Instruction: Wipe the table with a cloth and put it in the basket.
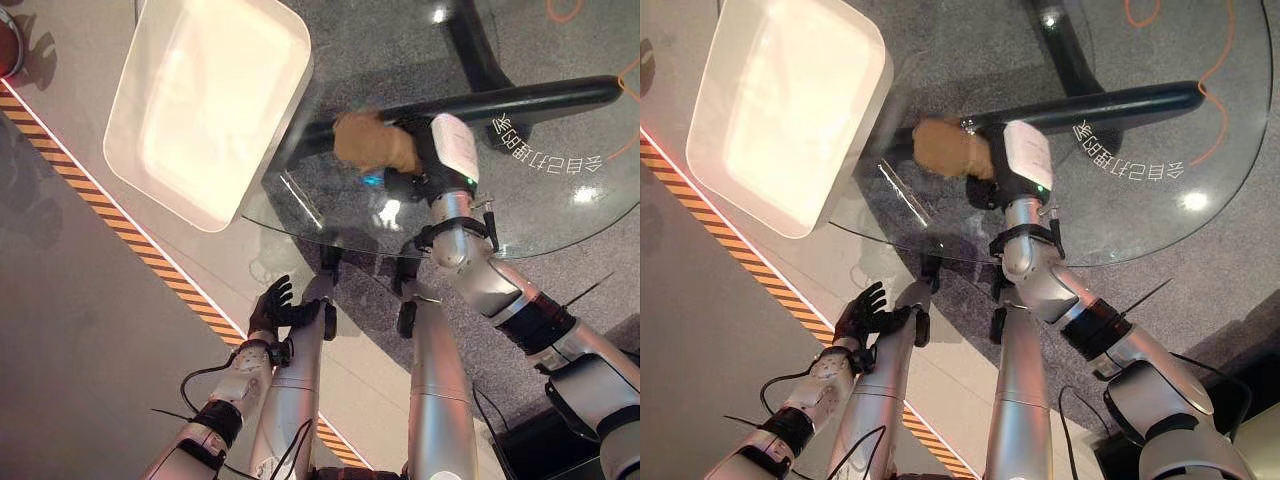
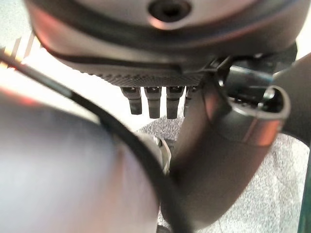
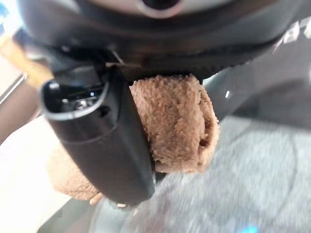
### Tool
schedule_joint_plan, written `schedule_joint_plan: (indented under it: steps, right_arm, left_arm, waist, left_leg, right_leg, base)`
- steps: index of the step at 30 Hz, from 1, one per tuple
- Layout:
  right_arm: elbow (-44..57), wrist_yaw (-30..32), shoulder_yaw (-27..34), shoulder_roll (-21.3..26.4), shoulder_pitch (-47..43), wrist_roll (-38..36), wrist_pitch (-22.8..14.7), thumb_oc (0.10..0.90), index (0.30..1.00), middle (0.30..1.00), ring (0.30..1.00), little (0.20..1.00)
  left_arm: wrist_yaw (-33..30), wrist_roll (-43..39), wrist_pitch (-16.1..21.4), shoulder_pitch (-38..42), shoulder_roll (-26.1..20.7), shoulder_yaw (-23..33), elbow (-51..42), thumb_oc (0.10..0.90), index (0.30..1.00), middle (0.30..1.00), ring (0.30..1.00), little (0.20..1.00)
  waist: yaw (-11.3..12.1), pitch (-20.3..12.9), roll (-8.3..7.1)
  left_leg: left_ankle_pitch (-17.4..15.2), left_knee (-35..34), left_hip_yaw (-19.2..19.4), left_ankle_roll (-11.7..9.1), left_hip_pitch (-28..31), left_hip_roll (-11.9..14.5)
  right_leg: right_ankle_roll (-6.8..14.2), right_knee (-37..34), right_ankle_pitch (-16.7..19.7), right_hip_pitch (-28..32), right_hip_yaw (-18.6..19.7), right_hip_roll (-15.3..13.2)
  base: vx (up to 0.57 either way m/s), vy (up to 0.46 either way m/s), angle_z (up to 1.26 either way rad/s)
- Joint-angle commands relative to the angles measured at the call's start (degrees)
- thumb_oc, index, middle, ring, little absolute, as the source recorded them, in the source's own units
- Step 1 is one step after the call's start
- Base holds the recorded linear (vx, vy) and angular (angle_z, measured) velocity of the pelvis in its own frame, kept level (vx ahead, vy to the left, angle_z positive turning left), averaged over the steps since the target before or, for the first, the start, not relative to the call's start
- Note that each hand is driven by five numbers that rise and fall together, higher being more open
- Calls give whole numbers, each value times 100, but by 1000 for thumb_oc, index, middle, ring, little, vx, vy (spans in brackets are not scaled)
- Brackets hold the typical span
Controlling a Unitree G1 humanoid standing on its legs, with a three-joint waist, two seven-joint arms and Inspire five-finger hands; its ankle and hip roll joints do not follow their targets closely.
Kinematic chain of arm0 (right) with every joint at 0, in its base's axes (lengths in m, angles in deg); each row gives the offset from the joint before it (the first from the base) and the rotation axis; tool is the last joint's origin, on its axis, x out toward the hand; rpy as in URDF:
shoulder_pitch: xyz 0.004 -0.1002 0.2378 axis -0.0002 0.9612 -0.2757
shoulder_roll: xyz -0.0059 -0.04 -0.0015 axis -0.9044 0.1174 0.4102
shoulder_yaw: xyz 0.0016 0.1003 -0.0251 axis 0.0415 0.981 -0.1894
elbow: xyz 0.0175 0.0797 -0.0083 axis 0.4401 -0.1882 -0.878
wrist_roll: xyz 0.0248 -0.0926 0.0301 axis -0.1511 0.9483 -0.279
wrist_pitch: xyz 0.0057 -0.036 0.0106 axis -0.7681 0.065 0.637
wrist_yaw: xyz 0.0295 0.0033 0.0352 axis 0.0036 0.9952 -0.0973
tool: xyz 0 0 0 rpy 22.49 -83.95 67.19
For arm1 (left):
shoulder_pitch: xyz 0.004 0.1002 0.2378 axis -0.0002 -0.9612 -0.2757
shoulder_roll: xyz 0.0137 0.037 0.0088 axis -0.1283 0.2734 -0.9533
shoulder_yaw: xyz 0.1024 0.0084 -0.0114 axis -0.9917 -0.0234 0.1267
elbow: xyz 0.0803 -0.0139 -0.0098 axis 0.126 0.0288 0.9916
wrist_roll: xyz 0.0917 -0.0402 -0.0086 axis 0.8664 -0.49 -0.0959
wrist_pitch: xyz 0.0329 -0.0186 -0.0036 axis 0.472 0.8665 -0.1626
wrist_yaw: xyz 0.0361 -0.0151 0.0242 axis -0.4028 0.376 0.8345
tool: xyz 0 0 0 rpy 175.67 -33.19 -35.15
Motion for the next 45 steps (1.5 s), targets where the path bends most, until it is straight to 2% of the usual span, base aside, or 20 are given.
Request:
schedule_joint_plan:
  steps: [1,6,9,20,24,25,30,35,39,45]
  right_arm:
    - [93,1254,897,560,-703,-268,-99,100,300,300,300,200]
    - [-231,1614,1103,802,-745,-598,-236,100,300,300,300,200]
    - [-496,2144,1317,1086,-677,-1122,-407,100,300,300,300,200]
    - [-711,2935,1970,1308,-87,-1917,-658,100,300,300,300,200]
    - [-867,3197,2348,1396,303,-2314,-957,100,300,300,300,200]
    - [-914,3315,2547,1398,503,-2480,-1186,100,300,300,300,200]
    - [-786,2942,2644,1361,658,-2338,-1481,100,300,300,300,200]
    - [-265,2585,2443,1301,498,-2120,-1520,100,300,300,300,200]
    - [489,2202,2169,1040,240,-1796,-1493,100,300,300,300,200]
    - [1007,2110,1984,655,-139,-1433,-1497,100,300,300,300,200]
  left_arm:
    - [149,228,22,-727,107,-189,804,800,900,900,900,900]
    - [227,178,176,-627,88,-138,1110,800,900,900,900,900]
    - [311,126,328,-565,34,-79,1370,800,900,900,900,900]
    - [382,36,530,-470,24,51,1699,800,900,900,900,900]
    - [320,28,551,-540,19,31,1639,800,900,900,900,900]
    - [313,22,535,-560,4,29,1598,800,900,900,900,900]
    - [309,52,452,-509,-19,59,1543,800,900,900,900,900]
    - [335,87,484,-498,24,103,1610,800,900,900,900,900]
    - [306,162,476,-509,146,160,1597,800,900,900,900,900]
    - [345,249,484,-535,263,192,1635,800,900,900,900,900]
  waist:
    - [13,-30,-65]
    - [-50,-30,-142]
    - [-127,-30,-215]
    - [-307,-30,-297]
    - [-362,-30,-312]
    - [-386,-30,-310]
    - [-403,-30,-305]
    - [-396,-30,-310]
    - [-356,-30,-288]
    - [-268,-30,-246]
  left_leg:
    - [-582,167,305,257,108,-177]
    - [-618,206,292,250,74,-157]
    - [-638,200,286,249,63,-138]
    - [-697,210,330,231,45,-111]
    - [-709,185,350,222,59,-96]
    - [-713,184,353,219,58,-98]
    - [-707,191,343,222,30,-127]
    - [-701,198,333,208,30,-133]
    - [-691,195,336,198,25,-133]
    - [-704,220,334,198,44,-143]
  right_leg:
    - [135,-721,649,-59,-82,309]
    - [136,-717,658,-79,-59,338]
    - [130,-761,666,-72,-28,378]
    - [119,-842,659,-75,44,433]
    - [126,-899,674,-54,62,439]
    - [129,-916,683,-52,64,438]
    - [132,-946,695,-67,55,432]
    - [122,-926,663,-65,67,438]
    - [102,-863,589,-85,58,423]
    - [71,-767,489,-70,29,399]
  base:
    - [0,0,0]
    - [2,-12,-1]
    - [-2,-46,-7]
    - [4,-26,-6]
    - [4,-15,-2]
    - [0,0,0]
    - [0,0,0]
    - [5,6,-4]
    - [5,16,0]
    - [11,37,2]
